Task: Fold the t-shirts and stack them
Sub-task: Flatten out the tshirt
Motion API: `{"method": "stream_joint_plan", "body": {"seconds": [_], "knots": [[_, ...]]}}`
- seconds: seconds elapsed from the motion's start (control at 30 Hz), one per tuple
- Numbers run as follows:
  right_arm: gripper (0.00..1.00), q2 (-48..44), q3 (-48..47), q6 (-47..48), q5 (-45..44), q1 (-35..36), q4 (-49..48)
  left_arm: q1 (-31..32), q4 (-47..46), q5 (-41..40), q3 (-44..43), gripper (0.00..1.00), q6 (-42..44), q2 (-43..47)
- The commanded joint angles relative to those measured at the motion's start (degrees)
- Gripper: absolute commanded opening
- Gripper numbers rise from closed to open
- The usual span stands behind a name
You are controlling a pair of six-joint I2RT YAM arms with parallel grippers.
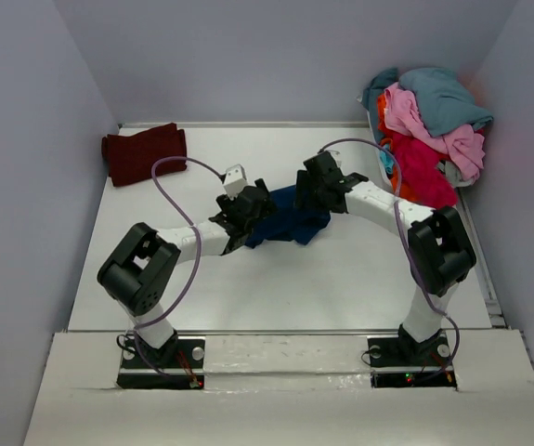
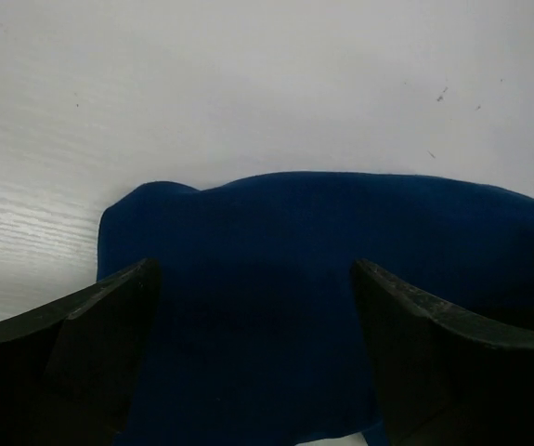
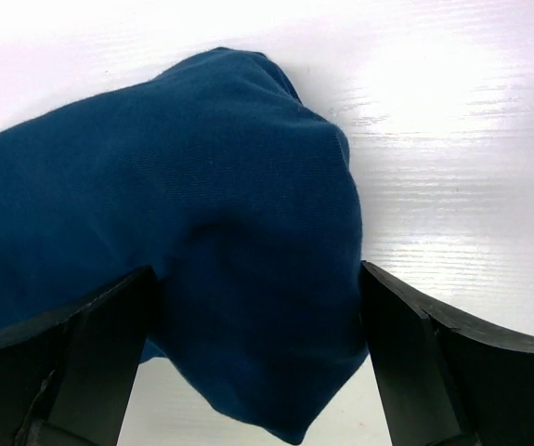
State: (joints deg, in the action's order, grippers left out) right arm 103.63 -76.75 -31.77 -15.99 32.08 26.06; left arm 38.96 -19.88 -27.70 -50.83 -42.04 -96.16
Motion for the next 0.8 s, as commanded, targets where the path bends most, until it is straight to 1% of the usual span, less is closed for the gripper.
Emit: {"method": "stream_joint_plan", "body": {"seconds": [0.0, 0.13, 0.27, 0.43, 0.6, 0.7, 0.73, 0.77], "knots": [[0.94, -0.2, 0.6, -0.6, -0.6, 0.5, -3.0, 0.8, -4.0, -2.0, 2.7, 0.94, -1.8, 0.0], [0.92, -1.2, 1.2, -0.6, 0.1, 0.5, -3.6, 0.8, -4.4, -2.9, 3.1, 0.94, -1.5, 0.0], [0.91, -4.4, 3.1, -0.8, 0.2, 1.1, -5.2, 0.8, -5.8, -2.8, 4.2, 0.93, -1.8, 0.7], [0.91, -4.0, 4.2, -0.8, -1.4, 1.1, -5.8, 0.8, -8.2, -2.0, 6.2, 0.90, -2.7, 0.5], [0.90, -4.0, 6.1, -1.9, 0.2, 1.1, -7.6, 0.8, -9.8, -1.1, 6.9, 0.80, -2.7, -0.5], [0.90, -4.1, 6.2, -1.7, -0.3, 1.1, -7.3, 0.8, -11.0, -0.5, 7.1, 0.77, -2.7, -0.9], [0.90, -4.1, 6.2, -1.6, -0.4, 1.1, -7.2, 0.8, -10.9, -0.1, 7.1, 0.73, -2.6, -1.0], [0.90, -4.3, 6.2, -1.5, -0.4, 1.1, -7.1, 0.8, -10.8, 0.2, 7.1, 0.72, -2.3, -0.8]]}}
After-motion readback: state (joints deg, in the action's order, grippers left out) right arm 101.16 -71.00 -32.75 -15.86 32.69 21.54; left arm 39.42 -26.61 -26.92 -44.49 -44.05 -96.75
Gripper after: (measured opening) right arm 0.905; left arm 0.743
